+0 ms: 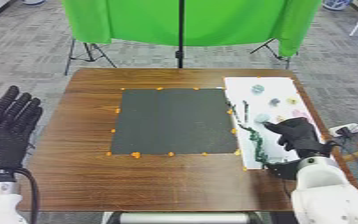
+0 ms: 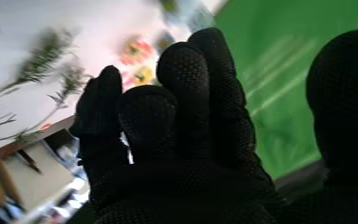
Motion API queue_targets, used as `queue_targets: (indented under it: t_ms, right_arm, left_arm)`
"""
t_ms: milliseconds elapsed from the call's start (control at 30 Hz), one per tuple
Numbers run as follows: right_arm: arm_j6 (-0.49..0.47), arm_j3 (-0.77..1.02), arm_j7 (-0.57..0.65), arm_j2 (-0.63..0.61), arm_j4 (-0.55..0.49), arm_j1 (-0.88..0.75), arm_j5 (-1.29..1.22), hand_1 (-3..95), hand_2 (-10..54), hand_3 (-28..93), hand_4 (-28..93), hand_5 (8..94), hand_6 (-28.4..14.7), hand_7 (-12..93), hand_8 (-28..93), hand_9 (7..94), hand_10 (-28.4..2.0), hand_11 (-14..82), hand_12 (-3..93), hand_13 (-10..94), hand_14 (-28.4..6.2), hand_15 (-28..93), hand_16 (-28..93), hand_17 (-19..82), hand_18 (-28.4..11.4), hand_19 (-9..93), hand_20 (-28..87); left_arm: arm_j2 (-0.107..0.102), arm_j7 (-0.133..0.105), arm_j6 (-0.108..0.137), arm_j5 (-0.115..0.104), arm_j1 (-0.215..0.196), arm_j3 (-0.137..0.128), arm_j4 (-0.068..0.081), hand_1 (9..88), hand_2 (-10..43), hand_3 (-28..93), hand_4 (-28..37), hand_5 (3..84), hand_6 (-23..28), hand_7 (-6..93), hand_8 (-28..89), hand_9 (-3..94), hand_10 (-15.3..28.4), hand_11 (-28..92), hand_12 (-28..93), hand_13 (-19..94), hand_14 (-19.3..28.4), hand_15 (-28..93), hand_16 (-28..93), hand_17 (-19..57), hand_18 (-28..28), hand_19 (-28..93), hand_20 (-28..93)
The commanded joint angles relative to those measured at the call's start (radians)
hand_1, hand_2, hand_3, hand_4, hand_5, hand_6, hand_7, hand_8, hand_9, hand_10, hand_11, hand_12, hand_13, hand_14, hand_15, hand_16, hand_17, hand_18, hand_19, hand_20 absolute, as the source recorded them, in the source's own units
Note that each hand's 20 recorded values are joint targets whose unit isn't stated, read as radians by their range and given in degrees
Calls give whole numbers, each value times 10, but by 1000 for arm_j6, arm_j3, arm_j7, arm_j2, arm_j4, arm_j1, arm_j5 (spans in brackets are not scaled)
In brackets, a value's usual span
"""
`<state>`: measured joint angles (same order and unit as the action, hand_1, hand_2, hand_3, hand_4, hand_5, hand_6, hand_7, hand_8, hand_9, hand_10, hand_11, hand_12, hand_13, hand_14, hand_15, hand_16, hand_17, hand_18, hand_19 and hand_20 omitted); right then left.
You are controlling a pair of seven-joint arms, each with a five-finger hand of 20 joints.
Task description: Arrange flowers
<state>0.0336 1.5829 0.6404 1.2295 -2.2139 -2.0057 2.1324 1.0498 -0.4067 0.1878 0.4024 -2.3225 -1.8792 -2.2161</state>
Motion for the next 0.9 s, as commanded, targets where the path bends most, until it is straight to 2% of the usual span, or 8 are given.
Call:
queue_targets:
  t_ms: [33, 233, 533, 600, 667, 700, 767, 900]
  right_arm:
    - [-61, -52, -35, -20, 85, 35, 386, 393, -95, 497, -283, 657, -32, 257, -127, 644, -164, 583, 359, 614, -144, 812, 373, 279, -240, 826, 437]
    - [-79, -100, -59, -34, 131, 39, 504, 494, -95, 301, -283, 639, -32, 274, -136, 630, -167, 589, 365, 608, -145, 815, 385, 280, -241, 826, 439]
    - [-173, -152, -91, -44, 168, 64, 498, 554, -95, 116, -179, 656, -34, 289, -136, 627, -170, 587, 360, 601, -149, 814, 383, 276, -245, 818, 442]
    - [-161, -165, -102, -46, 186, 70, 491, 546, -95, 209, -237, 668, -32, 287, -134, 633, -168, 588, 355, 604, -150, 813, 382, 276, -246, 816, 443]
    - [-133, -177, -96, -47, 197, 74, 463, 468, -95, 520, -276, 702, -21, 322, -126, 656, -162, 585, 353, 620, -148, 807, 382, 294, -245, 816, 442]
    - [-114, -182, -91, -46, 201, 76, 449, 460, -95, 570, -279, 710, -19, 333, -100, 663, -161, 583, 353, 625, -147, 804, 384, 300, -243, 816, 441]
    - [-81, -186, -72, -46, 191, 76, 408, 521, -95, 575, -282, 741, -23, 380, 49, 698, -157, 576, 349, 653, -142, 794, 389, 320, -241, 818, 443]
    - [-75, -178, -42, -47, 149, 80, 333, 557, -95, 644, -281, 785, -25, 399, 123, 760, -152, 533, 383, 694, -136, 781, 389, 349, -244, 830, 440]
  left_arm:
    - [13, 20, 8, -11, 2, 15, 5, 248, 102, 707, -283, 423, 60, 86, -96, 372, 125, 111, 90, 303, 121, 92, -8, -14, 124, 232, 120]
    - [8, 23, 34, -19, 9, 25, 2, 248, 103, 707, -283, 424, 61, 87, -95, 376, 126, 118, 93, 306, 124, 99, -4, -16, 126, 237, 120]
    - [8, 23, 26, -22, 2, 24, 3, 247, 105, 713, -283, 429, 65, 91, -96, 380, 130, 125, 95, 313, 128, 115, -2, -22, 131, 254, 124]
    - [9, 26, 24, -22, 1, 24, 3, 247, 105, 713, -283, 429, 65, 91, -96, 380, 131, 125, 95, 313, 129, 118, -3, -22, 131, 256, 123]
    - [9, 27, 28, -24, 2, 25, 3, 247, 105, 714, -283, 429, 65, 91, -96, 381, 131, 126, 95, 313, 129, 119, -4, -23, 132, 257, 123]
    - [11, 27, 35, -26, -1, 26, 0, 247, 105, 714, -283, 429, 65, 91, -96, 382, 133, 127, 96, 314, 129, 120, -4, -23, 132, 258, 123]
    - [11, 27, 28, -27, 2, 27, 4, 248, 108, 714, -283, 429, 66, 92, -96, 382, 133, 128, 96, 314, 129, 122, -4, -24, 132, 261, 124]
    - [13, 25, 32, -31, -4, 23, 2, 248, 111, 714, -283, 428, 67, 91, -95, 383, 134, 128, 96, 314, 130, 125, -5, -25, 133, 264, 123]
